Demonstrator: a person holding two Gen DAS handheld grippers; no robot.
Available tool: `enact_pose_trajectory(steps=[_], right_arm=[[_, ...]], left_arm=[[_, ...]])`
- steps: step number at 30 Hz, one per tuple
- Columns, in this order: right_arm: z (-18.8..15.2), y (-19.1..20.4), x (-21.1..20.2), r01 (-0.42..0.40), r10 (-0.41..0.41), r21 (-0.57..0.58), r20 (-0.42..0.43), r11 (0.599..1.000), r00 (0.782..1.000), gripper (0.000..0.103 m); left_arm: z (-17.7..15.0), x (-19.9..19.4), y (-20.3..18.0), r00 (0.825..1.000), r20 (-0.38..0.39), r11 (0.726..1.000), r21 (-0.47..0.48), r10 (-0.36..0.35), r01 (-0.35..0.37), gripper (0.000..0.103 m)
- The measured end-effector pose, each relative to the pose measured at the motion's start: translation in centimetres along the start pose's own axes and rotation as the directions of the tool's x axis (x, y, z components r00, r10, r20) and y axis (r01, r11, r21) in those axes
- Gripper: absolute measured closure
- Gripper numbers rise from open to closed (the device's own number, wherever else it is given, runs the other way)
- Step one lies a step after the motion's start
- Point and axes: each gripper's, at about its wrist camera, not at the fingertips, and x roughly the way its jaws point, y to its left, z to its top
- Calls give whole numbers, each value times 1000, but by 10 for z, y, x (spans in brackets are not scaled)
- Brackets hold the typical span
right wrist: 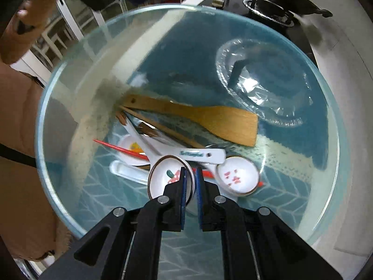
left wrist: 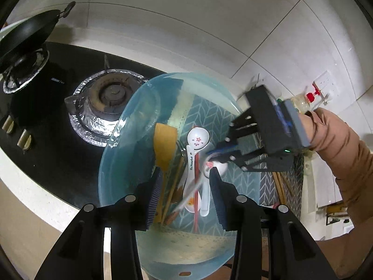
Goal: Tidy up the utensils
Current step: 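Carry the white spoon into the basin with the right tool and release it, then move both tools back over the wooden chopsticks on the mat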
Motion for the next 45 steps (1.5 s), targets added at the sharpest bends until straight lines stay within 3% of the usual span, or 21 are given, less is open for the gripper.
enact_pose_trajectory(steps=[4,7,16,23,29,32,37,38,39,40,41,45], right_arm=[[8,-8,11,109,-110,-15,-39,994,993,92],[13,-12,4,167,-168,26,-1,986,986,86],[6,-22,-52,246,-274,203,123,948,954,86],[-15,-3,-101,353,-408,273,180,895,895,86],[-59,30,-158,377,-509,401,302,835,806,86],[-87,46,-180,348,-538,479,345,806,769,71],[-162,88,-205,260,-627,663,404,702,666,66],[-180,95,-205,227,-637,697,409,680,653,49],[-199,100,-203,199,-649,733,399,650,648,42],[-226,109,-194,176,-679,797,349,578,646,40],[-241,113,-188,161,-687,827,321,539,652,40],[-308,135,-148,41,-668,942,205,332,715,40]], left_arm=[[-5,-3,2,1000,3,1000,-10,0,0,60],[-7,-6,3,1000,6,1000,-16,-1,1,60],[-10,-13,-4,1000,10,1000,16,-12,11,60],[-5,-25,-32,999,37,995,93,-24,21,55],[-8,-32,-72,997,59,986,166,-43,32,52],[-11,-27,-93,997,46,979,196,-67,57,52],[-28,1,-149,990,-28,944,299,-140,142,45],[-35,14,-164,985,-62,930,324,-161,172,44],[-42,27,-175,980,-94,919,341,-174,196,41],[-48,38,-183,976,-117,911,353,-185,215,40],[-55,51,-192,969,-144,901,363,-199,239,40],[-92,121,-226,929,-302,860,394,-212,324,40]])
